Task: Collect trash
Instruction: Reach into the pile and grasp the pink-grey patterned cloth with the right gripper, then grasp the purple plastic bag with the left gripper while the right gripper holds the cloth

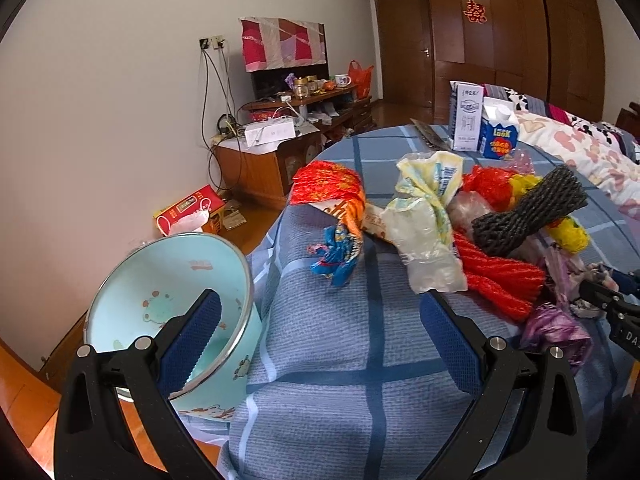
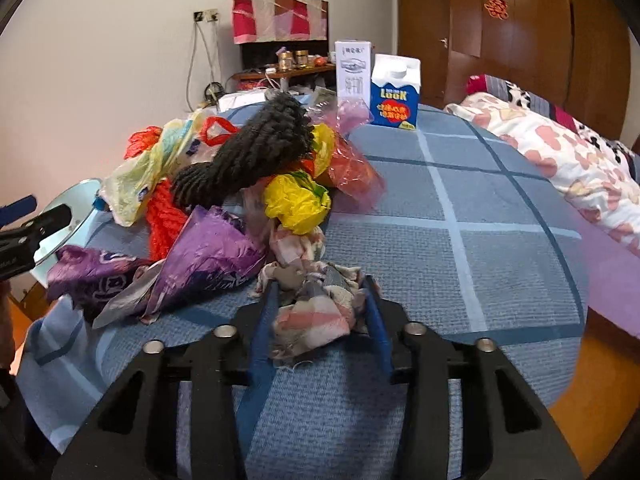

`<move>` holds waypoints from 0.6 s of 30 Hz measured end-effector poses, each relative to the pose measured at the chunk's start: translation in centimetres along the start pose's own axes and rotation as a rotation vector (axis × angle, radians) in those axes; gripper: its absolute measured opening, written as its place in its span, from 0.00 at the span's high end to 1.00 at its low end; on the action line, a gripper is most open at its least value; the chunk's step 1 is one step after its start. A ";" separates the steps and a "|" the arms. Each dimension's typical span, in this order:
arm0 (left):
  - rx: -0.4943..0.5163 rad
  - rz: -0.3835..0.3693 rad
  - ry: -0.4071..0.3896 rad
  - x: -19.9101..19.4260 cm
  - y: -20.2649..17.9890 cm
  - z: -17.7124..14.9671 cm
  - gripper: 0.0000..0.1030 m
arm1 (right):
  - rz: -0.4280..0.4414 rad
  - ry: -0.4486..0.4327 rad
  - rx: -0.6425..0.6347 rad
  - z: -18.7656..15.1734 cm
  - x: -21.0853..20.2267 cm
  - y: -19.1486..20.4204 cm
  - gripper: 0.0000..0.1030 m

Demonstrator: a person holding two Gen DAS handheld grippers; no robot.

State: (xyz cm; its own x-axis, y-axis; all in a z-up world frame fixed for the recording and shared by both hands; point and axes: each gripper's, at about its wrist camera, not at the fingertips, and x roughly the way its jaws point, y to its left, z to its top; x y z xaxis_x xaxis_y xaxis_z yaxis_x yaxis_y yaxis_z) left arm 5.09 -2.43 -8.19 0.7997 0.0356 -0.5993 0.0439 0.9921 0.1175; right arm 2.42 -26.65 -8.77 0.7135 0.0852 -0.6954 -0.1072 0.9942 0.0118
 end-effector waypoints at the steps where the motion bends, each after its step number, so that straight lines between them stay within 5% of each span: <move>1: 0.001 -0.006 -0.002 -0.2 0.0 0.0 0.06 | 0.001 0.000 -0.003 0.0 -0.3 -0.1 0.70; 8: 0.022 -0.060 -0.053 -2.8 -1.9 1.0 0.06 | -0.031 0.010 0.000 -0.9 -1.7 -1.2 0.80; 18: 0.078 -0.127 -0.050 -2.9 -6.0 1.0 0.06 | -0.068 -0.013 0.009 -2.2 -3.6 -3.6 0.81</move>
State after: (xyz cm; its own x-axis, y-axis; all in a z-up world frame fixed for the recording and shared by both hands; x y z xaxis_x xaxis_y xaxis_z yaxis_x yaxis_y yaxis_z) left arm 3.12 -8.63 -6.32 0.8135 -0.0977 -0.5732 0.1917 0.9757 0.1058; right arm -1.35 -30.65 -7.89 0.7277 0.0183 -0.6857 -0.0520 0.9982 -0.0285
